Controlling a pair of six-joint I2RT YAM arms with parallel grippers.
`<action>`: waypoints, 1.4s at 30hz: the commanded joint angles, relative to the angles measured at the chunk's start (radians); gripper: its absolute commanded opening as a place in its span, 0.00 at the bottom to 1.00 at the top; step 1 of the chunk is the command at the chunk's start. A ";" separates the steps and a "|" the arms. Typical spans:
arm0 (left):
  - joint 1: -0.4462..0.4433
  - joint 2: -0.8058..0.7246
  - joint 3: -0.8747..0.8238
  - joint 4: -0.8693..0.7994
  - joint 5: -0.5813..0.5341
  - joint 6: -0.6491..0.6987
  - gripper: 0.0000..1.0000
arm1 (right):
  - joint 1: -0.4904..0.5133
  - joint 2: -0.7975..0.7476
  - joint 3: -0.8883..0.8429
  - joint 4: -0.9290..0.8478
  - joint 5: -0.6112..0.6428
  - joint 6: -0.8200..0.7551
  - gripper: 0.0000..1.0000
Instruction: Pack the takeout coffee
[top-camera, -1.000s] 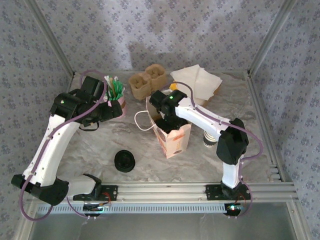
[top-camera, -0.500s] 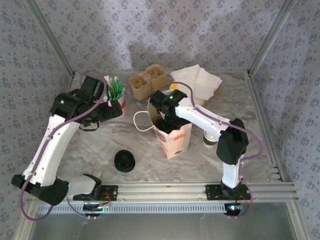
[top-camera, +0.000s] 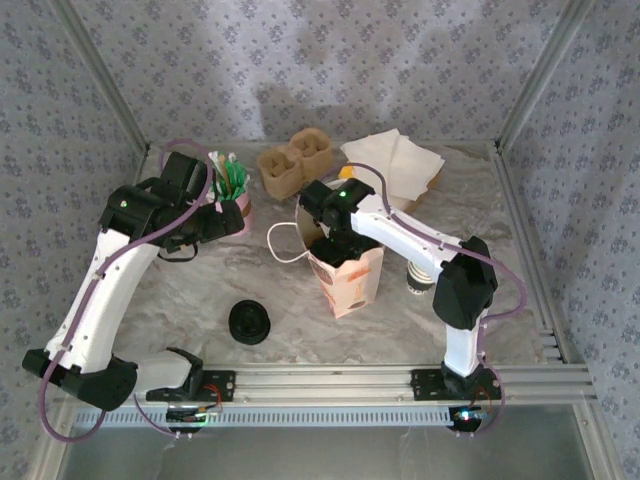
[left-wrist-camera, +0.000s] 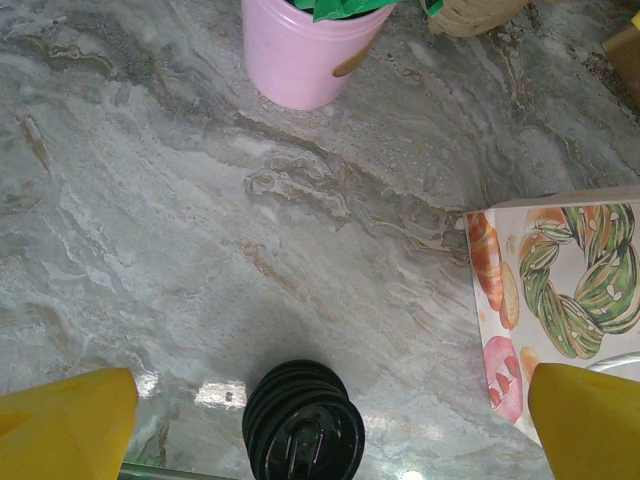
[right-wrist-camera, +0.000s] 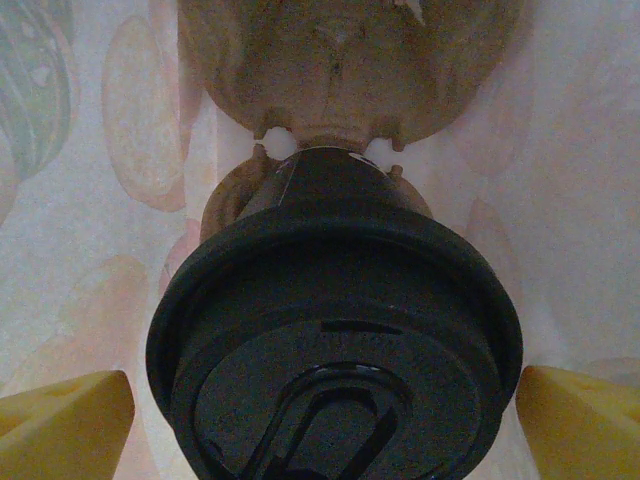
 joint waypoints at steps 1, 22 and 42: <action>0.007 0.000 0.036 -0.020 -0.015 0.000 0.99 | 0.001 -0.022 0.030 -0.027 0.012 -0.008 1.00; 0.007 -0.001 0.042 -0.023 -0.016 -0.002 1.00 | -0.001 -0.024 0.040 -0.029 0.010 -0.010 1.00; 0.007 -0.007 0.037 -0.023 -0.017 -0.005 1.00 | 0.002 -0.036 0.043 -0.037 0.012 -0.005 1.00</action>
